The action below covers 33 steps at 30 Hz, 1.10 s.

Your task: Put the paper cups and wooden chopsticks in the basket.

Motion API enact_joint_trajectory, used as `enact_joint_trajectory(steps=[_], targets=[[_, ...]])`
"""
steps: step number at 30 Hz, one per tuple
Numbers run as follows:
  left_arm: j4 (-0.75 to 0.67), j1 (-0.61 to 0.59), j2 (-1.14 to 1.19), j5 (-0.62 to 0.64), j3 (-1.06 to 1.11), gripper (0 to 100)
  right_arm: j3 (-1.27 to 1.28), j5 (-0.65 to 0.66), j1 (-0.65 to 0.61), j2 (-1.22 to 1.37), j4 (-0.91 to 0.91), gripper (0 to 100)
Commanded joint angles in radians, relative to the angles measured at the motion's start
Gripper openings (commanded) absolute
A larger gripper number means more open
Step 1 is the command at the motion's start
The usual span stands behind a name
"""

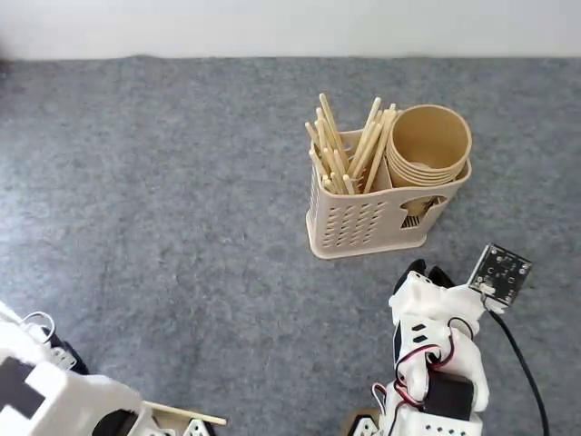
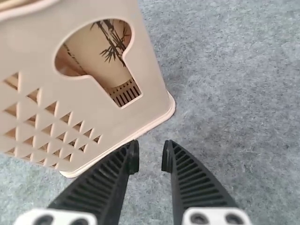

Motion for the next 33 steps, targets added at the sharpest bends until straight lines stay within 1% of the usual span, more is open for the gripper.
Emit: enact_joint_trajectory(steps=[1,5,8,12,16,21,26,29,33], targets=[[0.086,0.115,-0.008,0.035,-0.058,1,-0.005,-0.003,-0.007,-0.013,-0.005,10.0],[0.219,0.241,-0.008,0.095,-0.197,1,-0.005,-0.003,-0.007,-0.013,-0.005,10.0],[0.276,0.316,-0.006,0.127,-0.298,1,-0.005,-0.003,-0.007,-0.013,-0.005,10.0],[0.282,0.431,0.002,0.221,-0.387,1,-0.005,-0.003,-0.007,-0.013,-0.005,10.0],[0.282,0.574,0.002,0.285,-0.432,1,-0.005,-0.003,-0.007,-0.013,-0.005,10.0],[0.281,0.735,0.002,0.397,-0.481,1,-0.005,-0.003,-0.007,-0.013,-0.005,10.0],[0.281,0.859,0.002,0.493,-0.591,1,-0.005,-0.003,-0.007,-0.013,-0.005,10.0],[0.285,0.925,0.002,0.523,-0.685,1,-0.005,-0.003,-0.007,-0.013,-0.005,10.0],[0.288,0.99,-0.008,0.526,-0.8,1,-0.005,-0.003,-0.007,-0.013,-0.005,10.0]])
